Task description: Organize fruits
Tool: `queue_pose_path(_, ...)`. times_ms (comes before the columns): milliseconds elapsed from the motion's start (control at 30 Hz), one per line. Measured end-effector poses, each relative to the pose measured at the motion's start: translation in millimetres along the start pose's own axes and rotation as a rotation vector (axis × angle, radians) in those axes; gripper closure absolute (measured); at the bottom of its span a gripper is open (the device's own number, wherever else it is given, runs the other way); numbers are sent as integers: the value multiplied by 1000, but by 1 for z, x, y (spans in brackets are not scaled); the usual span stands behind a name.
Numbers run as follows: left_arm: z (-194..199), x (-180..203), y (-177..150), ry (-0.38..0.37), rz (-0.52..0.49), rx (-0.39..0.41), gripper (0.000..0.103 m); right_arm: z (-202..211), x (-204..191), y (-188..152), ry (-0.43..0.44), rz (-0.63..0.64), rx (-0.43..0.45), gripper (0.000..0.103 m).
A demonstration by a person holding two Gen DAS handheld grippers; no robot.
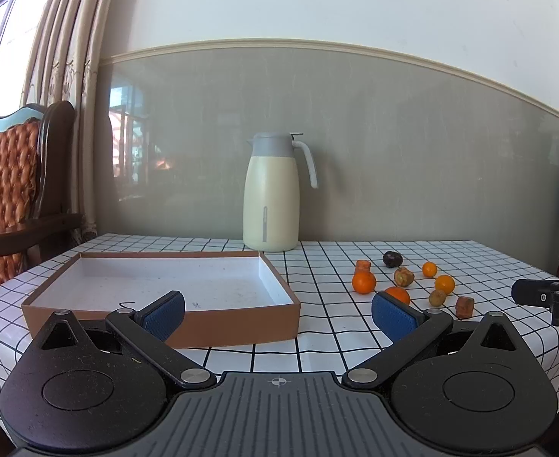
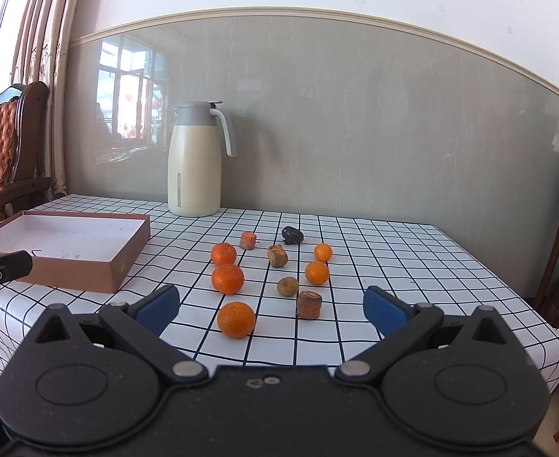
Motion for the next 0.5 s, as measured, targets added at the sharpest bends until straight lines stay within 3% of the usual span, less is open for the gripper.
queue_pose_path(500, 0, 0, 0, 1, -2, 0, 0, 0, 0, 0, 0, 0, -1, 6)
Point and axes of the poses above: each gripper's, at about its wrist camera, not at the fingertips, and z roughly against the way its jaws point, x to its right, y to its top, the point moved 9 cm from there along -z, roughly the way its jaws point, and after that the axes turned 3 degrees about x, right-handed, at the moved point
